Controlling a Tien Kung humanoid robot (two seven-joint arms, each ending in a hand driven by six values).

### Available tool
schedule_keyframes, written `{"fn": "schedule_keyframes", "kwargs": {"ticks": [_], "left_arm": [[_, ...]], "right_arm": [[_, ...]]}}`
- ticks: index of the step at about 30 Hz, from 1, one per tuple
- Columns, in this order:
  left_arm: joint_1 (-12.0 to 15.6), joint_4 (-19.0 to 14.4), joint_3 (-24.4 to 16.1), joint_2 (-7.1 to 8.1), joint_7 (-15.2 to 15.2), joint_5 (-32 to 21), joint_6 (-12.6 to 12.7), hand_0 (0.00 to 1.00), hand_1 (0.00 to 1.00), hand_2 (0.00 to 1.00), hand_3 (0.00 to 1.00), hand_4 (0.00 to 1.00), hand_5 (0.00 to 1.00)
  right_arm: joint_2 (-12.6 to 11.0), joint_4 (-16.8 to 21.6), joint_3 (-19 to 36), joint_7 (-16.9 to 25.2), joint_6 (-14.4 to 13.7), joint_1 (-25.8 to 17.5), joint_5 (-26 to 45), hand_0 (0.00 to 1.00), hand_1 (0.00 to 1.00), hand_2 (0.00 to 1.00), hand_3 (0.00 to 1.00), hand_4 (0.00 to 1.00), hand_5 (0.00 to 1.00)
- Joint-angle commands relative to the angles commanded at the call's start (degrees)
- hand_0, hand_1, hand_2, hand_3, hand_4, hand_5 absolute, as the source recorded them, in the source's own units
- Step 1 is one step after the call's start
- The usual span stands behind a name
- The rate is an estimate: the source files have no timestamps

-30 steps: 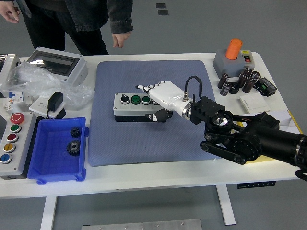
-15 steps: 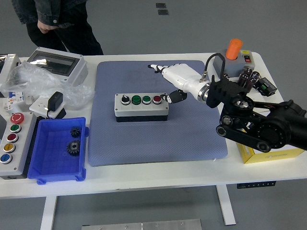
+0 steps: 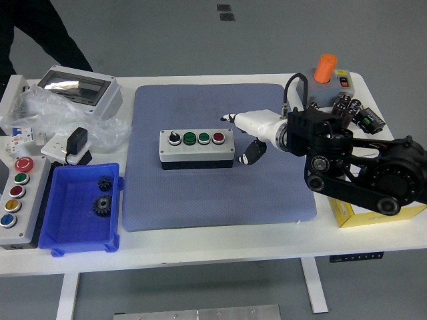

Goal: Pick up the button,place it on the desk,press the button,press the button

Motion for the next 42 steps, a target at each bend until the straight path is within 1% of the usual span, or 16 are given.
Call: {"fn": "schedule_keyframes", "kwargs": {"ticks": [2,4,5,11,12,17,18,30,37,42], "left_arm": [[0.0,-0.1,0.0,-0.01,0.1,-0.1,0.1,0.623,0.64,0.532,0.605,0.554,0.208],[0.1,-0.1,0.0,-0.01,0.3,-0.1,0.1,0.623,0.64,0.532,0.605,0.554,0.208],[0.1,-0.1,0.0,-0.01,0.3,-0.1,0.1,0.623,0.64,0.53,0.604,0.553,0.201],[0.0,-0.2,-0.2,-0.03,0.4,0.2,0.1,0.623,0.64,0.53,0.604,0.553,0.201],[0.0,-0.1,-0.2,-0.04,0.3,0.3,0.1,0.626,0.64,0.529,0.603,0.558,0.191],[0.0,-0.1,-0.4,-0.08,0.3,0.4,0.1,0.626,0.64,0.529,0.603,0.558,0.191],[0.0,-0.2,-0.4,-0.09,0.4,0.4,0.1,0.627,0.64,0.528,0.604,0.559,0.191],[0.0,-0.2,-0.4,-0.13,0.7,0.6,0.1,0.627,0.641,0.525,0.604,0.56,0.192],[0.0,-0.3,-0.5,-0.05,0.7,0.7,0.2,0.627,0.641,0.525,0.604,0.562,0.194],[0.0,-0.3,-0.5,-0.02,0.8,0.7,0.1,0.627,0.641,0.525,0.604,0.563,0.196]], "right_arm": [[0.2,0.0,0.0,-2.0,1.9,0.2,0.4,0.611,0.575,0.395,0.998,0.399,0.119],[0.2,-0.2,0.0,-2.6,3.5,0.4,0.9,0.611,0.575,0.395,0.998,0.399,0.119],[0.2,-0.3,0.0,-2.6,3.7,0.5,1.0,0.443,0.429,0.256,0.998,0.183,0.028],[0.7,-0.8,0.4,-2.6,3.6,0.7,0.9,0.443,0.429,0.256,0.998,0.183,0.028],[0.8,-0.9,0.5,-2.6,3.5,0.8,0.8,0.366,0.318,0.237,0.998,0.141,0.061],[1.5,-1.1,0.3,-2.6,2.9,1.0,0.9,0.366,0.318,0.237,0.998,0.141,0.061],[1.6,-1.1,0.3,-2.6,2.8,1.1,1.0,0.36,0.308,0.241,0.998,0.099,0.037],[3.1,-0.6,-1.3,-2.3,1.6,1.5,1.8,0.349,0.302,0.24,0.998,0.09,0.022],[4.5,-2.2,-2.5,-2.1,1.4,1.6,2.4,0.346,0.303,0.24,0.998,0.089,0.021],[5.2,-3.5,-3.7,-2.1,1.9,1.5,3.8,0.341,0.302,0.24,0.998,0.089,0.02]]}}
